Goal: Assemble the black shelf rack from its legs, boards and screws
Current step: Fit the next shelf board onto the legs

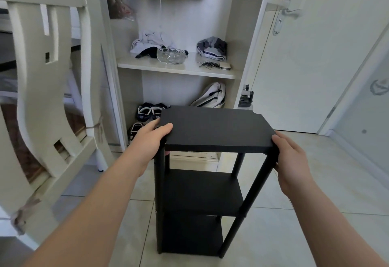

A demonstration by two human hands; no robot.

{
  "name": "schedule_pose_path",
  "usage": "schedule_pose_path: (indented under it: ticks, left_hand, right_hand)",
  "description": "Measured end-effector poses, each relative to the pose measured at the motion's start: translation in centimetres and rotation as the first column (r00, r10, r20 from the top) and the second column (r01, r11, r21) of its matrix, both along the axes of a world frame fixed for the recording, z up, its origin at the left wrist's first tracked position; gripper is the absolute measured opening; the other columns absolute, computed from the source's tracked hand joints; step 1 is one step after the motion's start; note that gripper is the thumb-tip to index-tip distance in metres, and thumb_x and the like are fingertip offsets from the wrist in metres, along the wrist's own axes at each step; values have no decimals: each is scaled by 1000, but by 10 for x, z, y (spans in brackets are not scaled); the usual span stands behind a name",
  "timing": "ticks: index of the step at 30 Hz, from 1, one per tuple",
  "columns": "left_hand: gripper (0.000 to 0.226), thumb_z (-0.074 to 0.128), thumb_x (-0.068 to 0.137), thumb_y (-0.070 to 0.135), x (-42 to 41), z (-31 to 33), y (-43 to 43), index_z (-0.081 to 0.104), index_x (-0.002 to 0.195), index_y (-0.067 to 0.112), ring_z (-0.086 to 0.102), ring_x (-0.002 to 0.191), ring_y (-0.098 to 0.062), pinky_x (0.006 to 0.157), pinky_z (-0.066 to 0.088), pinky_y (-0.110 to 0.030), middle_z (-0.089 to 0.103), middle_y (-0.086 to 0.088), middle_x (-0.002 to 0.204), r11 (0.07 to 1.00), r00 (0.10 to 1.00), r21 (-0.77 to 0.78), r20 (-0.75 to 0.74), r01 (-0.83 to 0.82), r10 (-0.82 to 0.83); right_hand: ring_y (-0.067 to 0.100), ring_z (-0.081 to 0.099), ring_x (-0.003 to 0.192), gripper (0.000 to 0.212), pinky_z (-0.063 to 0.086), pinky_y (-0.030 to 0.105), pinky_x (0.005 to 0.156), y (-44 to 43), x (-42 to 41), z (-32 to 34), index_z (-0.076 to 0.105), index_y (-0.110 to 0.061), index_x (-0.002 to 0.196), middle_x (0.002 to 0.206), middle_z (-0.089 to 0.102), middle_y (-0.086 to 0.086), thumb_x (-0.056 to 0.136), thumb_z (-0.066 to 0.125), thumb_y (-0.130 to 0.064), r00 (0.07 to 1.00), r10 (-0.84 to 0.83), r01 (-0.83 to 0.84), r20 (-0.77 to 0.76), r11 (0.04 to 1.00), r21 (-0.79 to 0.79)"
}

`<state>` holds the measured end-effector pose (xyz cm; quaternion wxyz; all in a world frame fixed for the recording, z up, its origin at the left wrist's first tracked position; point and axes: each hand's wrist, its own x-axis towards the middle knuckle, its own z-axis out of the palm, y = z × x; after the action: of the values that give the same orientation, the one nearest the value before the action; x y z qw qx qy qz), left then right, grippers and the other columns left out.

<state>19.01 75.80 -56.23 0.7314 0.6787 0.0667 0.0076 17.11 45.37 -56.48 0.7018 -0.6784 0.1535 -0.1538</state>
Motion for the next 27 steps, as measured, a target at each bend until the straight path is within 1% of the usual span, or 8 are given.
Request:
schedule_pose_path:
  ticks: [4,9,12,16,19,22,24,27]
  left_hand:
    - [33,62,97,35,3,-4,-1,62,129,29,72,95,-18,72,60,-34,74,4,108,999,999,-21,-26,-33,32]
    - [33,61,97,35,3,-5,-1,61,129,27,72,85,-15,63,58,-28,74,2,105,998,998,-32,-30,-50,49]
    - [37,61,97,36,2,-6,-1,59,132,25,71,85,-16,66,57,-30,72,0,109,999,998,-18,-49,-46,45]
    - [27,64,94,38,2,-7,2,69,111,18,72,67,-14,73,61,-36,73,-1,90,999,998,-13,-57,-30,29]
    - [21,66,92,37,4,-9,1,70,103,20,75,74,-19,88,59,-41,77,1,84,999,995,-5,-90,-39,39]
    - [22,65,92,38,2,-9,0,69,107,22,72,88,-21,94,56,-43,75,0,95,999,994,0,-98,-53,53]
    - [28,65,93,37,2,-8,-1,67,115,19,68,90,-20,93,56,-42,72,-2,100,998,994,-6,-99,-55,54]
    - [28,64,95,34,1,-4,-1,65,117,16,65,79,-19,74,59,-35,70,-3,94,997,993,-48,-103,-54,49]
  right_hand:
    - [17,59,98,15,45,38,92,-2,2,-4,72,-22,104,99,70,-6,99,59,-27,1000,-25,25,-19,1000,8]
    - [19,55,89,11,44,37,83,-5,2,-4,68,-20,98,90,65,-5,97,61,-29,1000,-14,14,-11,1000,24]
    - [22,51,84,11,43,36,77,-7,1,-4,61,-18,94,85,58,-1,97,62,-29,1000,-6,6,-8,999,49]
    - [25,49,86,16,47,41,81,-8,0,-2,58,-15,98,93,55,7,96,63,-29,1000,-11,11,2,996,94]
    - [25,50,88,17,48,41,82,-8,0,-2,58,-14,99,96,55,9,96,63,-30,1000,-21,20,4,994,103]
    - [25,48,87,18,44,40,79,-6,1,-2,56,-14,99,92,53,6,96,63,-30,999,-34,33,3,996,79]
    - [24,46,85,17,43,39,78,-5,2,-3,55,-14,95,87,51,4,96,63,-30,999,-40,40,-1,997,70]
    - [23,45,85,16,41,38,79,-5,2,-3,54,-15,91,84,51,2,96,63,-28,999,-35,36,-13,998,60]
